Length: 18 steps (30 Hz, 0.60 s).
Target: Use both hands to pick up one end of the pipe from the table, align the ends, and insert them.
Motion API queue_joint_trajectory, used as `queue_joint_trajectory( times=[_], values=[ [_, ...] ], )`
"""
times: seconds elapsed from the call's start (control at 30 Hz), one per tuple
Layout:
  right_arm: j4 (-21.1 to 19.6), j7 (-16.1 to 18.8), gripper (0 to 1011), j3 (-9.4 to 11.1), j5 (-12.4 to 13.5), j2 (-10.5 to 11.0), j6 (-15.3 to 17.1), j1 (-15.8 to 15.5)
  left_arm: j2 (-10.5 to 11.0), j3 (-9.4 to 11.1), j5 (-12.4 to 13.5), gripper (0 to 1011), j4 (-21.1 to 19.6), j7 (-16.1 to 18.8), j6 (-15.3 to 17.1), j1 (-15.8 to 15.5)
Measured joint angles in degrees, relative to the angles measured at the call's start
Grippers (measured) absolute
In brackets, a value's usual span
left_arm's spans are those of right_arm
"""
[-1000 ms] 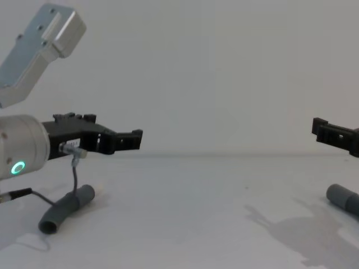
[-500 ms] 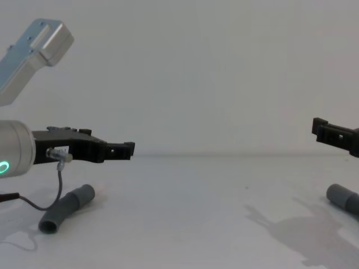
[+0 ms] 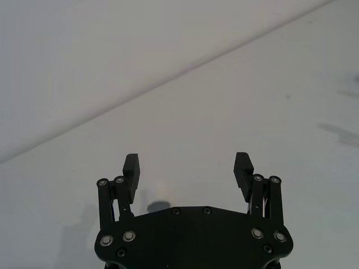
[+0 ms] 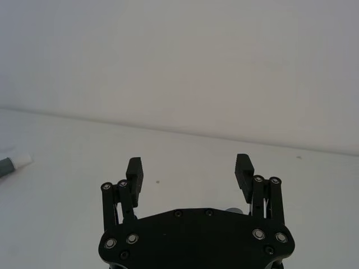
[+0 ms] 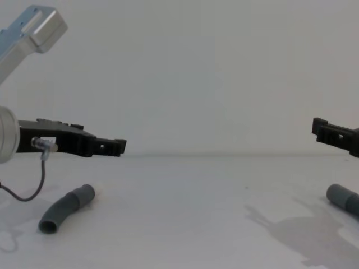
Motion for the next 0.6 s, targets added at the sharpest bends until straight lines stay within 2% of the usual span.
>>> queue_joint_trajectory(
  times=[0.4,0.6],
  values=[
    [0.0,0.0,1000,0.0,0.0,0.0,0.0,0.0,3.71,0.01,0.52,1001,-2.87,-2.56,5.79,1.07],
    [0.0,0.0,1000,0.0,0.0,0.0,0.0,0.0,4.71,-0.33,0.59,1001,-3.54,-3.01,7.66,2.05]
  ],
)
